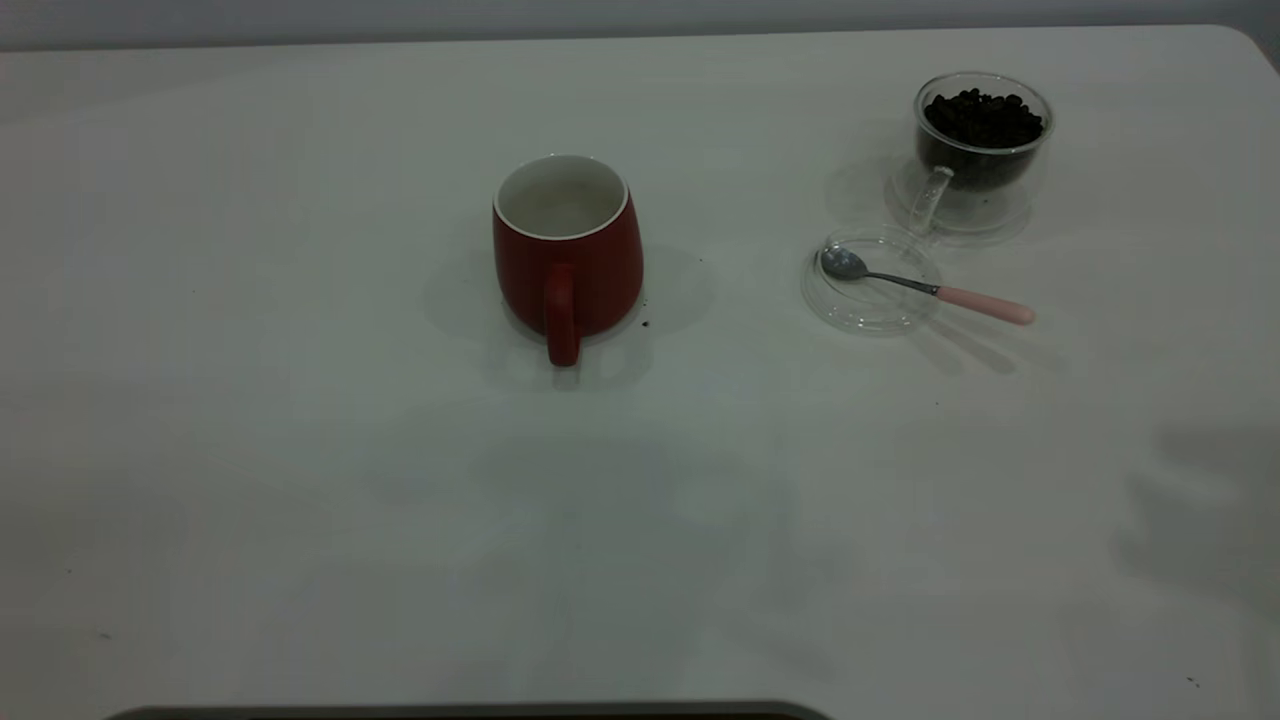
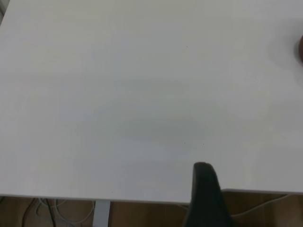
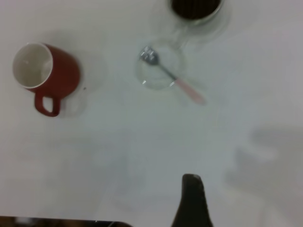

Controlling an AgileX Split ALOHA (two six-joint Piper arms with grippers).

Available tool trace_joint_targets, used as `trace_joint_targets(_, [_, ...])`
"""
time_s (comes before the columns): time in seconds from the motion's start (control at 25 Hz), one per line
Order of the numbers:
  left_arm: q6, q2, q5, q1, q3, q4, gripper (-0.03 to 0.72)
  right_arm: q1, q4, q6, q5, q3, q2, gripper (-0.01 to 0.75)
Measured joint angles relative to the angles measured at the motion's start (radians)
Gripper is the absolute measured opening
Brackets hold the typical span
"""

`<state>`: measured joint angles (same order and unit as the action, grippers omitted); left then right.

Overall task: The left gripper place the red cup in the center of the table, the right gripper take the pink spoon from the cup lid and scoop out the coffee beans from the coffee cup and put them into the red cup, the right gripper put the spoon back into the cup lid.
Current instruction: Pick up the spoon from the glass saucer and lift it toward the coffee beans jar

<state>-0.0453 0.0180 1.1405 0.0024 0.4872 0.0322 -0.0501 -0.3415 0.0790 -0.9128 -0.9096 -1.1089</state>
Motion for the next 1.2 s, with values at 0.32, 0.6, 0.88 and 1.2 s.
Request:
trace_joint_targets(0.32, [0.002,0.0,0.0,0.0,0.0,0.0,0.569,0.0,-0.232,0.135,0.089,-0.002,-0.295,0.637])
trace_joint_targets(0.6, [0.002,0.0,0.0,0.0,0.0,0.0,0.569,-0.075,-0.459,0.288,0.093,-0.005,-0.541,0.637])
trace_joint_targets(0.88, [0.002,0.0,0.0,0.0,0.0,0.001,0.569,-0.152,-0.62,0.423,0.076,0.011,-0.725,0.637])
trace_joint_targets(1.2, [0.002,0.0,0.0,0.0,0.0,0.001,0.569,-0.152,-0.956,0.673,0.181,0.108,-0.899,0.637])
